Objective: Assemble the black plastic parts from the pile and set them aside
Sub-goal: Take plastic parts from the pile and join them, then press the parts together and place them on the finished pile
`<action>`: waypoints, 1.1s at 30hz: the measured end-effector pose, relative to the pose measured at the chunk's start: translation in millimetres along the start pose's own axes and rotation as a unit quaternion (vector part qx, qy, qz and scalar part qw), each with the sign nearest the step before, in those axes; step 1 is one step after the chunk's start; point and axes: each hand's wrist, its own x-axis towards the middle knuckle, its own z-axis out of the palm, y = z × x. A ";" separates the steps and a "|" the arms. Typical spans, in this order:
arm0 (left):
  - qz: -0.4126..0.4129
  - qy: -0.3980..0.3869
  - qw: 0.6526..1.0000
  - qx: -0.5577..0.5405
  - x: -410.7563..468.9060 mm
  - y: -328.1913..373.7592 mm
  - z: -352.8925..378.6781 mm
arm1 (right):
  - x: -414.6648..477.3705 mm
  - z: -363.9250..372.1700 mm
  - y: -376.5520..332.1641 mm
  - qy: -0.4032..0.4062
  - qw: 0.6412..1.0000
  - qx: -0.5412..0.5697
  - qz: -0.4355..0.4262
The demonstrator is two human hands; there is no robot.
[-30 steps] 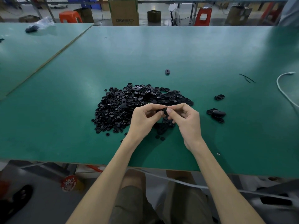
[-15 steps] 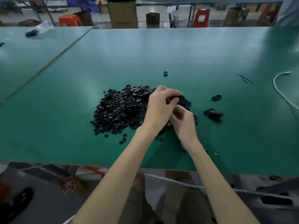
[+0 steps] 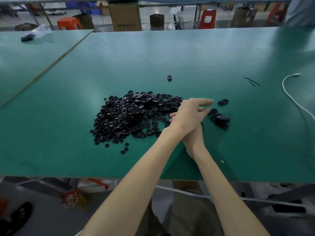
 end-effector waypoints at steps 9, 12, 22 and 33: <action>-0.038 0.153 0.985 0.070 -27.4 -39.2 -54.5 | -2.0 0.0 5.3 0.028 0.969 -0.223 -0.106; -0.081 0.165 0.961 0.206 -39.9 -59.1 -88.5 | -1.8 1.4 5.5 0.028 0.970 -0.214 -0.110; -0.136 0.161 0.939 0.271 -71.3 -98.7 -128.5 | -2.1 0.4 4.7 0.019 0.972 -0.209 -0.103; -0.082 0.238 0.933 0.256 -68.6 -101.8 -125.4 | -2.5 -0.7 5.0 0.017 0.974 -0.200 -0.107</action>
